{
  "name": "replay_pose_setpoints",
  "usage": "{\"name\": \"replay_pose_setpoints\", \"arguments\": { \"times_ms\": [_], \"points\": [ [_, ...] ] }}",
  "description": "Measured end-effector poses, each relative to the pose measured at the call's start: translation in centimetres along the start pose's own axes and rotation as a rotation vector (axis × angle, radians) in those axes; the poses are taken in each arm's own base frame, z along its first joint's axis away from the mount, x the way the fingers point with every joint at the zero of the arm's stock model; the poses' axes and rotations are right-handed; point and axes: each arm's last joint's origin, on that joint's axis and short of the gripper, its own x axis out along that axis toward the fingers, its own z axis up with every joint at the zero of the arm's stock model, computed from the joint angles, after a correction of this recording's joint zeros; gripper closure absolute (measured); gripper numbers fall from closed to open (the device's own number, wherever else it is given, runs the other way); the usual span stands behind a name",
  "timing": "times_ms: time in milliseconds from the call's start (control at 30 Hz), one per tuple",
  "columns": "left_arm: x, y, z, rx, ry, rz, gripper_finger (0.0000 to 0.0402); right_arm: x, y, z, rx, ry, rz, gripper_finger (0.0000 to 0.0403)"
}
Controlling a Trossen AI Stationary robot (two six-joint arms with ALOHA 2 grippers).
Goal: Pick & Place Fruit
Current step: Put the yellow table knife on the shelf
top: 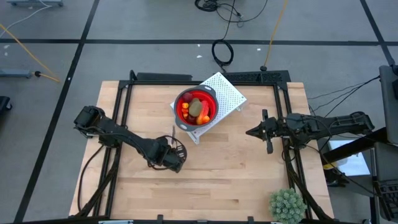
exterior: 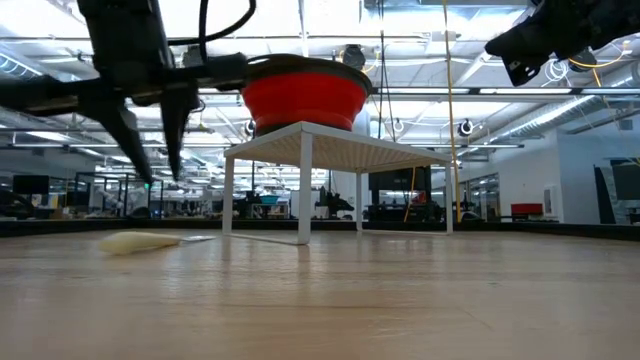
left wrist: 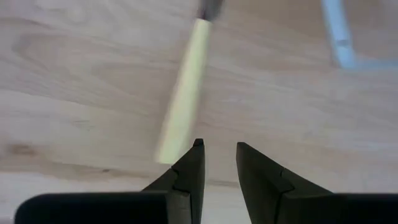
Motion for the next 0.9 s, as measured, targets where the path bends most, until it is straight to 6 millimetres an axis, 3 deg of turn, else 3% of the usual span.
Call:
{"name": "replay_pose_setpoints", "arguments": {
  "times_ms": [267,633,767,900],
  "points": [
    [-0.04,-0.24,0.09,0.086,-0.063,-0.051,0.0312,-0.02,0.15,-0.46,-0.027,0.053,0.067,0.0403],
    [-0.11,0.38,0.27,0.057,-0.087,0.004,0.0309,-0.05,0.30,-0.68,-0.084,0.076,0.124,0.0403],
    [-0.11,0.40,0.26,0.085,-0.082,0.010,0.0285,-0.05,0.29,-0.69,-0.087,0.077,0.123,0.0403],
    [-0.11,0.39,0.28,0.112,-0.084,0.011,0.0234,-0.05,0.29,-0.69,-0.111,0.075,0.124,0.0403]
  ]
}}
